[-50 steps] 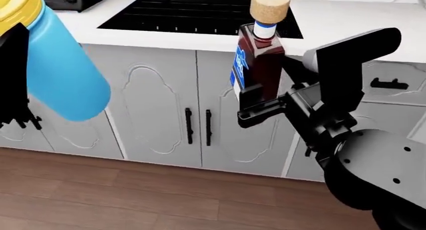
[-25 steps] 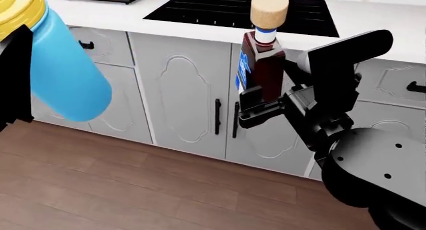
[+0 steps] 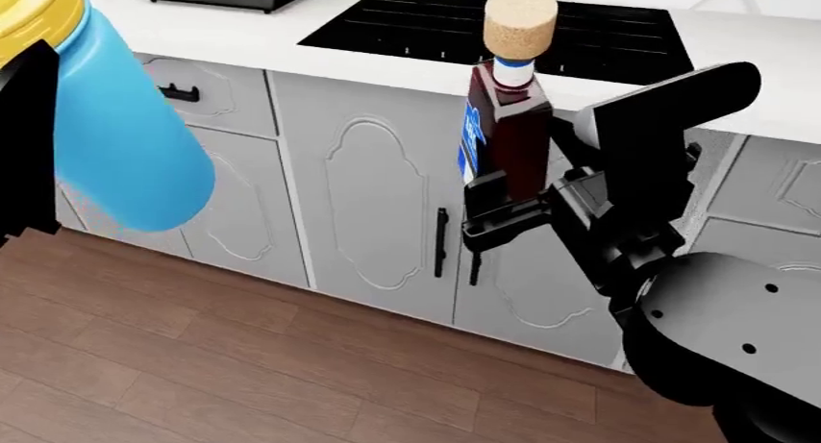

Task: Move the drinks to the dining counter.

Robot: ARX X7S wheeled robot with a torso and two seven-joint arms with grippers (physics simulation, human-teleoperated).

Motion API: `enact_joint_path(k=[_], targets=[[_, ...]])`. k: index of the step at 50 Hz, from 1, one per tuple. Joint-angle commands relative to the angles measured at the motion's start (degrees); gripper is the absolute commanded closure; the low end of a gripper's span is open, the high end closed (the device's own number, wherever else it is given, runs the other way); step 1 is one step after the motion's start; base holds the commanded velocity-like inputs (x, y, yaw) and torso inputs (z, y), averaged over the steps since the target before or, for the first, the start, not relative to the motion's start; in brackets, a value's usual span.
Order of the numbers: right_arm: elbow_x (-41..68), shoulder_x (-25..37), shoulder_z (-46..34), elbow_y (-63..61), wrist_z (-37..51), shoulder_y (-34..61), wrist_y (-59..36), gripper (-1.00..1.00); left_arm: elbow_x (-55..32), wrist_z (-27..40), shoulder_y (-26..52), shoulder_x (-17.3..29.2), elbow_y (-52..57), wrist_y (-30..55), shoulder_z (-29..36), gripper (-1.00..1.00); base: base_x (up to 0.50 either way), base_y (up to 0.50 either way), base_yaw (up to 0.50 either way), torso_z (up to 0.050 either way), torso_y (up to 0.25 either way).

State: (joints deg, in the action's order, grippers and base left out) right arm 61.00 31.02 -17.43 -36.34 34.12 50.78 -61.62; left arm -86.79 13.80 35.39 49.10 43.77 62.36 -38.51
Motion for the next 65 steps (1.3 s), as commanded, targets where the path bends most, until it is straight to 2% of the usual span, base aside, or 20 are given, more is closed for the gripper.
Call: enact_joint_path(k=[1,7,8,10,13,37,65], targets=[[-5.01,0.74,-0.24,-0.43,-1.06,0.81,-0.22,1.0,-0.8,1.8,1.1,0.2,-0.46,-0.84,0.63,1.0,0.48,0.15,0.0,0.0,0.0],[-1.77,-0.12,1.97,0.3,-0.12,0.73,-0.75,1.0,-0.86,1.62,1.13,0.45,-0.65,-1.06,0.6,1.0,0.48,0.15,-0.01,0.0,0.005],[-5.26,1.0,-0.83,-1.21,-1.36,1.03,0.23,1.0,-0.44,1.32,0.89,0.2,-0.51,-1.08,0.7,1.0,0.48,0.15,-0.09,0.0,0.0],[-2.2,0.04,1.79,-0.63,-0.25,0.16,0.27,1.0,-0.52,1.13,0.02,-0.02,-0.08,-1.02,-0.01,1.0,0.0,0.0,0.0,0.0,0.009],[-4.88,1.42,-1.18,-2.21,0.0,1.4,-1.03,1.0,-1.96,1.82,-0.51,0.71,-0.21,-1.01,-1.61,1.0,0.05,0.02,0.5,0.003,0.003],[-6.44,1.73,-2.41,-1.32,-0.86,1.17,0.74,1.0,-1.79,1.84,-1.47,0.85,0.13,-1.44,-1.64,1.0,0.11,0.04,0.5,0.0,0.003],[-4.4,1.93,-3.44,-3.03,1.15,3.84,-2.34,1.0,-2.69,1.45,-2.66,1.38,0.13,-2.3,-3.41,1.0,0.09,0.06,0.5,0.001,0.003]])
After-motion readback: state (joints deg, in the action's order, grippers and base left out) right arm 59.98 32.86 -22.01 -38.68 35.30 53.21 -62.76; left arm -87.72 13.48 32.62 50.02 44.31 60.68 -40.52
